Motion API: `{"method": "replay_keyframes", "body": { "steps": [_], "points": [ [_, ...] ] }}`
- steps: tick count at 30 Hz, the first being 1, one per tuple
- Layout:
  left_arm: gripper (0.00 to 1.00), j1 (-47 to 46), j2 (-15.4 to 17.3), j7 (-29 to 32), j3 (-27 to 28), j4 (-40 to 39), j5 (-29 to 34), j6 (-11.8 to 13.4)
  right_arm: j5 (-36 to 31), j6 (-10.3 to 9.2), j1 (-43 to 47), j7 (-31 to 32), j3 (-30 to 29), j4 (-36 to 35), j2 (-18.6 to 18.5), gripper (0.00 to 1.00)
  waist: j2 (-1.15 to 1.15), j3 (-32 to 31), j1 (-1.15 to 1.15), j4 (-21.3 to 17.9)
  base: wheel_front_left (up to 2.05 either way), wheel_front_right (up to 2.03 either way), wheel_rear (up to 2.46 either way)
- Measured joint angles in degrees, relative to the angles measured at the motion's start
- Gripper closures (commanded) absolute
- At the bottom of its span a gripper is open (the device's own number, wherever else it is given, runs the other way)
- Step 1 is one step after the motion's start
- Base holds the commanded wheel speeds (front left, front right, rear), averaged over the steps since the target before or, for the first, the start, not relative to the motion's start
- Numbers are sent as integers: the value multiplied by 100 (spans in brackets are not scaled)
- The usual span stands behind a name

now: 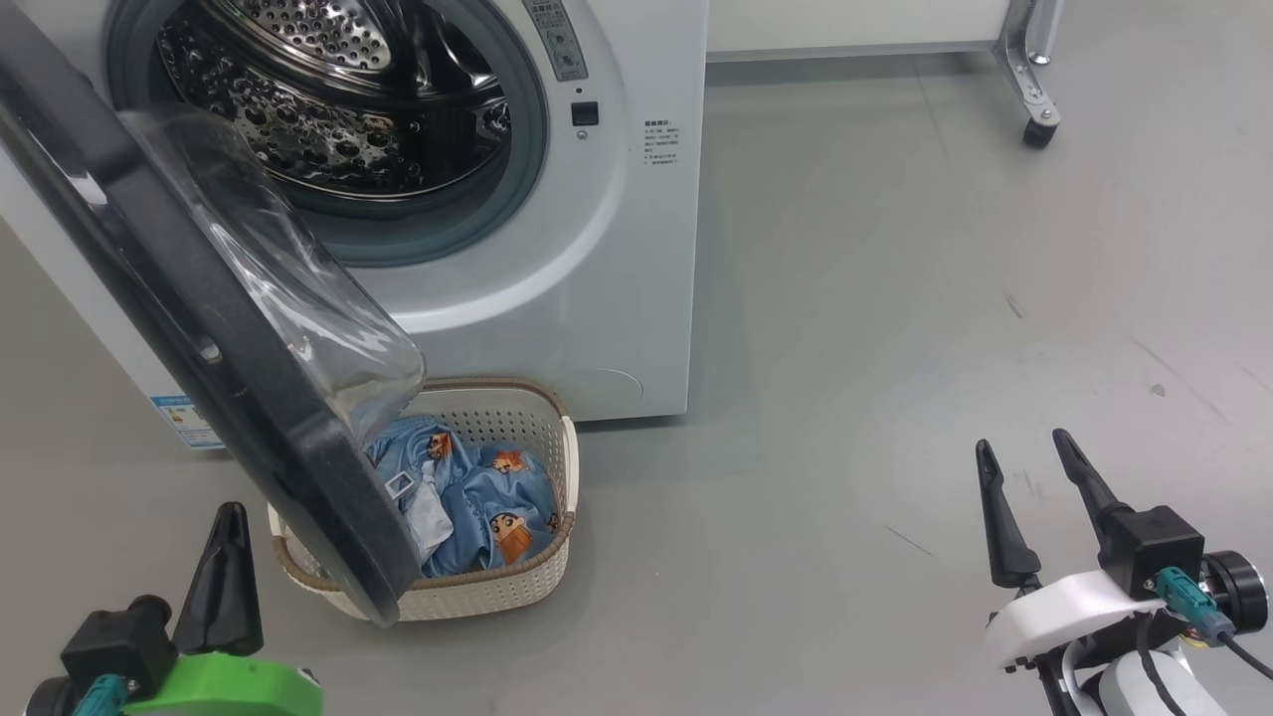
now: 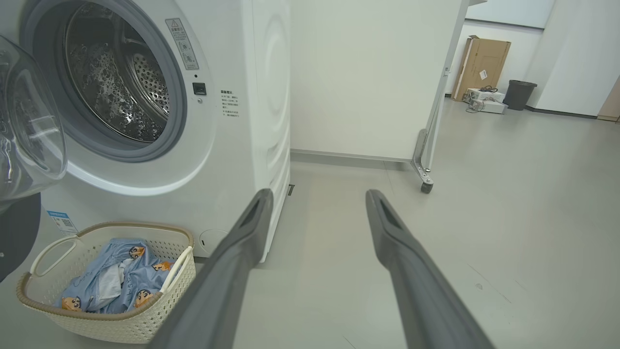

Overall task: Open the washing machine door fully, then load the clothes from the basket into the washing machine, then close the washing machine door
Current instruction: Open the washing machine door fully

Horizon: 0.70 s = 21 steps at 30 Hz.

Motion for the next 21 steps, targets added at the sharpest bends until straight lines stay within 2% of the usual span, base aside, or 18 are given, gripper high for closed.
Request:
{"method": "replay_keyframes", "body": {
  "steps": [5,13,17,21],
  "points": [
    [100,-42,-15,0,186,-401,7,0,-56,0,8,0,-54,1,8,0,0,13,0,26,0,0,0],
    [100,-758,-31,-27,815,-2154,196,0,-96,0,35,0,-104,18,49,0,0,51,0,83,0,0,0],
    [100,-1071,-38,-34,710,-2919,328,0,-143,1,112,0,-109,44,90,0,0,60,0,109,0,0,0],
    [100,-1221,-42,-35,274,-3368,318,0,-182,10,114,0,-109,63,133,0,0,55,0,118,0,0,0]
  ]
}}
